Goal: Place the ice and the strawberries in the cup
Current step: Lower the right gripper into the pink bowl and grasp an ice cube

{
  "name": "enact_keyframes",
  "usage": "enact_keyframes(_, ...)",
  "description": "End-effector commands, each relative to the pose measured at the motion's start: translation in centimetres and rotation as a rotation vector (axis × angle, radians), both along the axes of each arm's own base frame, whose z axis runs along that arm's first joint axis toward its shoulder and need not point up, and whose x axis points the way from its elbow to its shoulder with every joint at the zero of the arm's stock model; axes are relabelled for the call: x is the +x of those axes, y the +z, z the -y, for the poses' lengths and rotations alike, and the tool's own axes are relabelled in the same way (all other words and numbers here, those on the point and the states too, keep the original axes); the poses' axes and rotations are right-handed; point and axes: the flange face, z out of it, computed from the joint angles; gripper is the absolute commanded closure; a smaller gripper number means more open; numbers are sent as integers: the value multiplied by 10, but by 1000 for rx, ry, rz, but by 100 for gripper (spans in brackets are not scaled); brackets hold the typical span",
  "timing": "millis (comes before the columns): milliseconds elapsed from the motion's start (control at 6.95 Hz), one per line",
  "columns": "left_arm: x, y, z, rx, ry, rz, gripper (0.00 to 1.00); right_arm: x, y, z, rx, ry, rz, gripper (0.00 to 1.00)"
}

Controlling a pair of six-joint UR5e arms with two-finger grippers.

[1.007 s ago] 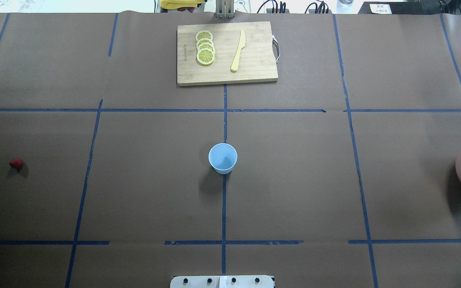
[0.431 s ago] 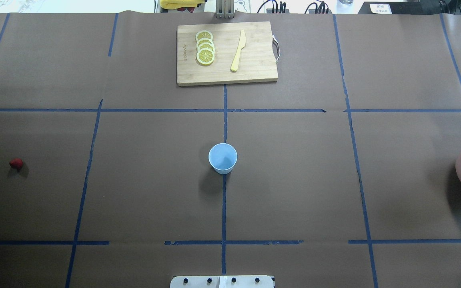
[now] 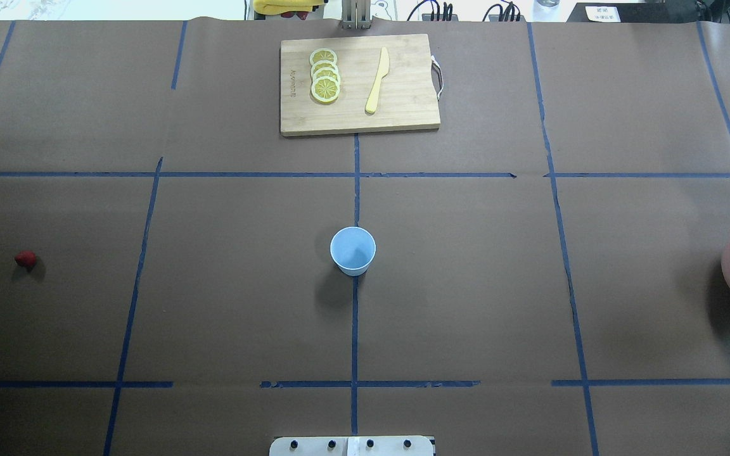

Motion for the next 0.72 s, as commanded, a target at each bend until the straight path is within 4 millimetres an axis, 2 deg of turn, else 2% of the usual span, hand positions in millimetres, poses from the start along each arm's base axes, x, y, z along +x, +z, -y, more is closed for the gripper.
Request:
enact_keyframes(0,0,0,0,1,0,0,0,-4,3,0,4,-6,-22,11)
enact_keyframes(575,1,0,0,0,2,0,0,-10,10,1,7,-19,-55,15)
